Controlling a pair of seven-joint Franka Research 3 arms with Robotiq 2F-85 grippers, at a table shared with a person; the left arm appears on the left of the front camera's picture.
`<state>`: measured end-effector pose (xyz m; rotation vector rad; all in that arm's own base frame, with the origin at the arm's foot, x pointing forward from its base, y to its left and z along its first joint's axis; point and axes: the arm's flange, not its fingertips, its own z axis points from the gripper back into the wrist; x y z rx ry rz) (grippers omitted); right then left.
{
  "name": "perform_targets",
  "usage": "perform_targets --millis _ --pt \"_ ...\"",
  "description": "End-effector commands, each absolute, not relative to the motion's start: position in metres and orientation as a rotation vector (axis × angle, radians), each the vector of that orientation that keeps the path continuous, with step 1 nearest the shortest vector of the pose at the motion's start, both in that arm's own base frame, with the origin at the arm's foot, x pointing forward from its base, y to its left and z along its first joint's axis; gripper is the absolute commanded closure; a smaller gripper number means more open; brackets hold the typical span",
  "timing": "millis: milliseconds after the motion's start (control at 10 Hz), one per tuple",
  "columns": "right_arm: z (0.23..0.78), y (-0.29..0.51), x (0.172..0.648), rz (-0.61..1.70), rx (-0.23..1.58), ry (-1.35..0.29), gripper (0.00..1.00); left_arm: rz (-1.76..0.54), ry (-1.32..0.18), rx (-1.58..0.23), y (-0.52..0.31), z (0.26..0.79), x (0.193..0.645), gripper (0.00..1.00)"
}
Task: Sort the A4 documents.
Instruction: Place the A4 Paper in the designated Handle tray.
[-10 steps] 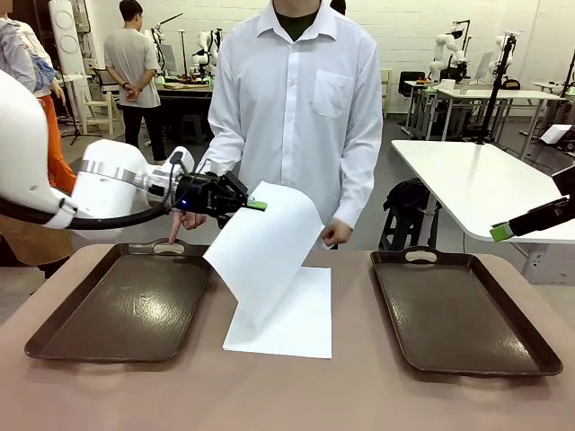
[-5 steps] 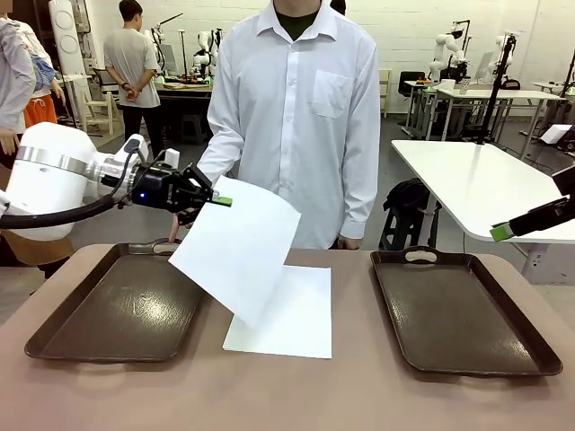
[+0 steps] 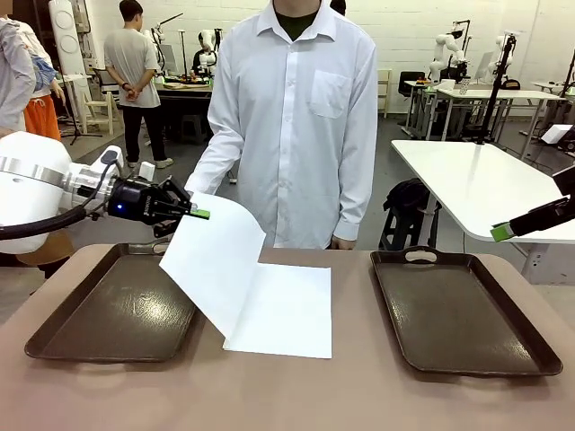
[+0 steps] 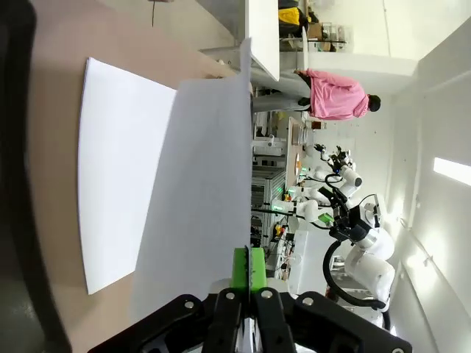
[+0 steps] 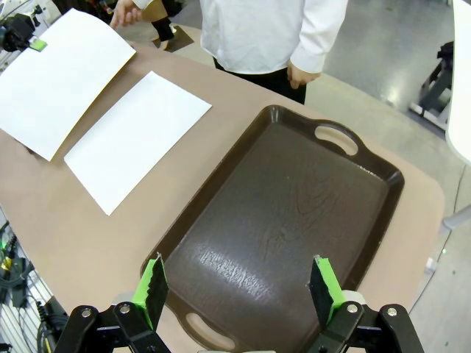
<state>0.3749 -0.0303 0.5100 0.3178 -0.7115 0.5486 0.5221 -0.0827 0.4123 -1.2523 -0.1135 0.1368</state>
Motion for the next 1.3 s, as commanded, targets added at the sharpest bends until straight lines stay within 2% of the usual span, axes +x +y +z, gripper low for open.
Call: perform_targets --millis 0,300,800,1200 --pt "0.507 -0.031 0.377 0.556 0.333 -0.712 0.0 0.172 -0.064 -1.234 -0.06 0.425 0.52 0.99" --pt "0.507 -0.031 0.377 0.556 0.333 -0.712 0.0 0.203 -0.011 -1.141 -0.042 0.43 0.51 0.99" --pt "0.507 -0.031 0.377 0.556 0.333 -0.712 0.0 0.318 -0.077 -1.096 0.004 0.413 0.499 0.99" --pt "0.507 -0.031 0.377 0.556 0.333 -0.712 0.0 0.286 -0.049 -1.014 0.035 0.392 0.506 0.99"
